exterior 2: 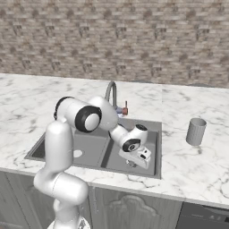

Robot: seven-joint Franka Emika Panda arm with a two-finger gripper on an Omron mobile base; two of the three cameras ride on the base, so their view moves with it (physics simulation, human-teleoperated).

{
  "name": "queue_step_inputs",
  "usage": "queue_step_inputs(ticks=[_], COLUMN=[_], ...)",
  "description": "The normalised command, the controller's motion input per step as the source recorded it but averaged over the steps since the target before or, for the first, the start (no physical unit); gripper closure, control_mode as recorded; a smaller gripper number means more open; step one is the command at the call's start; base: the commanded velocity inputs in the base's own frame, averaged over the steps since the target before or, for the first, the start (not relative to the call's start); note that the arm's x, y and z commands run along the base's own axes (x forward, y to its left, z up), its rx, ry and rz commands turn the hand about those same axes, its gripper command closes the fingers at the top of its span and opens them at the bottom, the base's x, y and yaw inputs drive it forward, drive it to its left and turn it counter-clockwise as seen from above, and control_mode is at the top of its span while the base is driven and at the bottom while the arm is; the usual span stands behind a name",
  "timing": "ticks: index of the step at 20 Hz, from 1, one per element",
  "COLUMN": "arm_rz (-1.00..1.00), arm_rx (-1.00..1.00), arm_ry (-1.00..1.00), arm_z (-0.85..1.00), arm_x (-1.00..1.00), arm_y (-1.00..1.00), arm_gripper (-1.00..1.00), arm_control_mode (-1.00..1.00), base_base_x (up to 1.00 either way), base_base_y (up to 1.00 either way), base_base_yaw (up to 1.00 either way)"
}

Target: Move any existing items from the left basin to the right basin for drying. Then move the glass cup from the counter to the left basin of the sink for washing.

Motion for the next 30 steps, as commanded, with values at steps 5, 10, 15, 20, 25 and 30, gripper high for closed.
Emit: queue_step_inputs(ticks=[5,10,15,20,25,30], arm_rz=[0.07,0.07,0.05,0.01,0.01,0.01], arm_rx=[0.02,0.01,0.01,0.0,0.0,0.0], arm_ry=[0.0,0.0,0.0,-0.03,-0.01,-0.04], arm_z=[-0.25,-0.21,0.0,0.13,0.2,0.4], arm_x=[0.09,0.1,0.01,-0.13,-0.13,-0.12], arm_y=[0.0,0.0,0.0,0.0,0.0,0.0], arm_gripper=[1.0,-1.0,-1.0,-1.0,-1.0,-1.0], arm_control_mode=[-1.0,-1.0,-1.0,-1.0,-1.0,-1.0], base_base_x=[0.0,0.0,0.0,0.0,0.0,0.0], base_base_y=[0.0,0.0,0.0,0.0,0.0,0.0], base_base_yaw=[0.0,0.0,0.0,0.0,0.0,0.0])
